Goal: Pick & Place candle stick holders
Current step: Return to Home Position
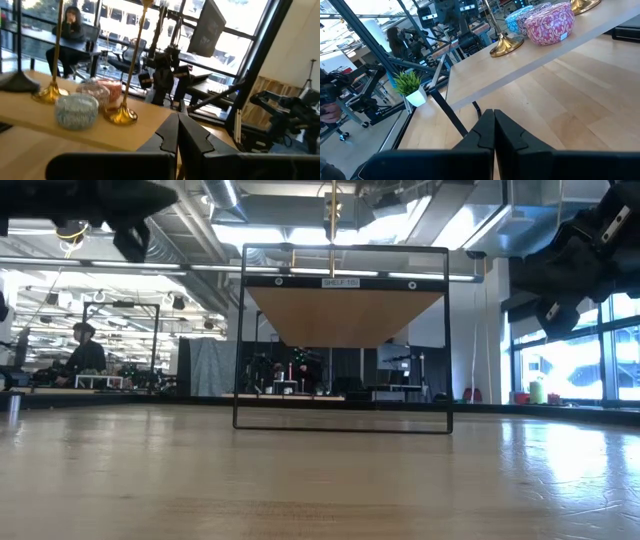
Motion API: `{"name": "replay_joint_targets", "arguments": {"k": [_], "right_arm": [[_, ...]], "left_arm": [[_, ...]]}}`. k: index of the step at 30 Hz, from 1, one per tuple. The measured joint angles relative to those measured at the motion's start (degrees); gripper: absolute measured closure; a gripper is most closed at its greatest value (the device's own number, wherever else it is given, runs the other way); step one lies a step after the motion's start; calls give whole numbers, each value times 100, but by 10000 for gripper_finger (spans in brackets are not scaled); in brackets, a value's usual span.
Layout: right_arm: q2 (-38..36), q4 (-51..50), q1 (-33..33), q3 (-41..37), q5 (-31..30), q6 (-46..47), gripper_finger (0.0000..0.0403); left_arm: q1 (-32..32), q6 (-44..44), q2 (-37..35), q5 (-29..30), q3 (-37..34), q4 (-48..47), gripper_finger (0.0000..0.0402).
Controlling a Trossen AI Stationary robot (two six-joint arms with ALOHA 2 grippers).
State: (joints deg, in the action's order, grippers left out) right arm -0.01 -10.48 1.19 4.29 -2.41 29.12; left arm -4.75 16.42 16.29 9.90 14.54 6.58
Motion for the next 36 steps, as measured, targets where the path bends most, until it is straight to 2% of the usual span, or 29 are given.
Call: {"name": "replay_joint_targets", "arguments": {"k": [16,25,36], "right_arm": [[0,0,2,0,2,0,402],[0,1,1,0,0,0,402],[0,1,0,0,0,0,402]], "left_arm": [[0,247,-803,-58,-1057,562,400],[0,-93,-834,-150,-1066,-34,400],[0,-92,-834,-34,-1066,-897,400]]}}
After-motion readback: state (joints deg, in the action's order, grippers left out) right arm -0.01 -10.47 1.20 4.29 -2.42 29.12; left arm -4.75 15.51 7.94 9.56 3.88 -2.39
